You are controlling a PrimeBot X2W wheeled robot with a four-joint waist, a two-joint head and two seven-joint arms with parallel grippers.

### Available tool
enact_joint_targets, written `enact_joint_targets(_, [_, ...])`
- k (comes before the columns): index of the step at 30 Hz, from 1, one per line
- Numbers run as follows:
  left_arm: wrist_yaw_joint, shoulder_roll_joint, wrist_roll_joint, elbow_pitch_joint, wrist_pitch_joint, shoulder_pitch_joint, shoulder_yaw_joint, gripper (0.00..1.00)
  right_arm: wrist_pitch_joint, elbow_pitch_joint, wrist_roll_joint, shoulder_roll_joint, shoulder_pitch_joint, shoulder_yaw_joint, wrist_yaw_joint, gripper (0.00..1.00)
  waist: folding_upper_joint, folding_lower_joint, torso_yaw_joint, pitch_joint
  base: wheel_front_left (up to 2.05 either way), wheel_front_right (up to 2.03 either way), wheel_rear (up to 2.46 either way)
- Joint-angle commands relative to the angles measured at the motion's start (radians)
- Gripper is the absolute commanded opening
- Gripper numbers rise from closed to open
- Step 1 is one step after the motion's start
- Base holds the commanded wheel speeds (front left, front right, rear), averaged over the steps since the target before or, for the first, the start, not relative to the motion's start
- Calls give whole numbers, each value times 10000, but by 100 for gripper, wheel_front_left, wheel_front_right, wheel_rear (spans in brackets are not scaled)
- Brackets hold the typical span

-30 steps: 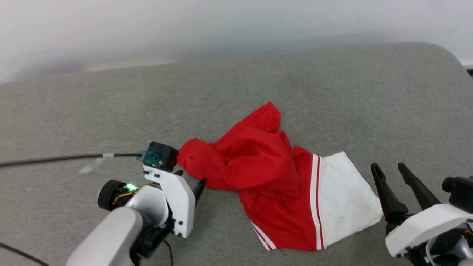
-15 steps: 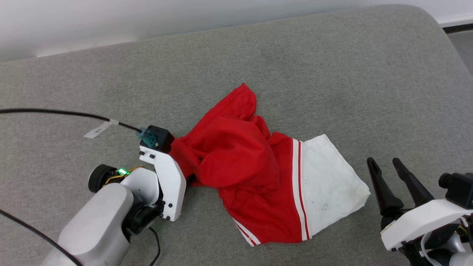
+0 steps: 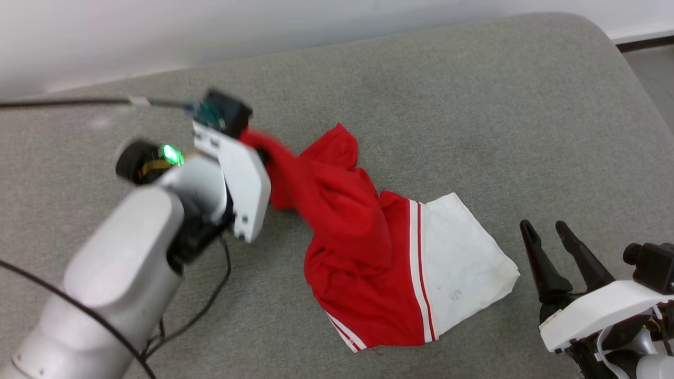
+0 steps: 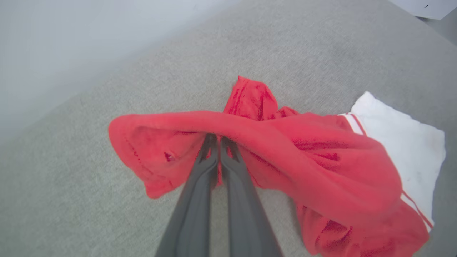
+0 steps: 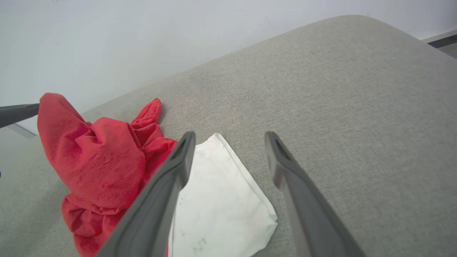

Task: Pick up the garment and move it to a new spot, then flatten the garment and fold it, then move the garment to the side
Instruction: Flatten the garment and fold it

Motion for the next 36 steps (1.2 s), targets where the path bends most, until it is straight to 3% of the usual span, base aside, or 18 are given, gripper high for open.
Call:
enact_joint_targets(1, [62, -86, 44, -131, -154, -590, 231, 0, -88, -27, 90, 28, -166, 23, -3, 100, 0, 0, -94, 171, 0, 0, 0])
enact_joint_targets(8, [-111, -514, 154, 193, -414, -2801, 646, 0, -401, 148, 292, 28, -390, 120, -3, 100, 0, 0, -539, 1014, 0, 0, 0])
enact_joint_targets(16, [-506, -1485, 606, 2226, -1058, -4740, 178, 0, -798, 404, 361, 26, -911, 467, -3, 100, 0, 0, -1172, 1898, 0, 0, 0])
enact_joint_targets(28, [-837, -2796, 293, 5993, -1823, -4516, -477, 0, -980, 749, 322, 27, -1292, 708, -3, 100, 0, 0, -1518, 2208, 0, 0, 0])
enact_joint_targets(29, [-871, -2902, 223, 6205, -1888, -4491, -519, 13, -985, 736, 261, 25, -1300, 654, -3, 100, 0, 0, -1484, 2169, 0, 0, 0])
enact_joint_targets(30, [-900, -2968, 154, 6363, -2034, -4487, -531, 76, -992, 703, 205, 27, -1295, 611, -3, 100, 0, 0, -1439, 2118, 0, 0, 0])
enact_joint_targets(31, [-904, -3033, 102, 6495, -2227, -4426, -544, 100, -985, 663, 142, 28, -1274, 543, -3, 100, 0, 0, -1374, 2045, 0, 0, 0])
enact_joint_targets(36, [-965, -3136, 1, 6667, -3580, -4048, -602, 100, -787, 416, -627, 25, -1160, 210, -3, 100, 0, 0, -981, 1440, 0, 0, 0])
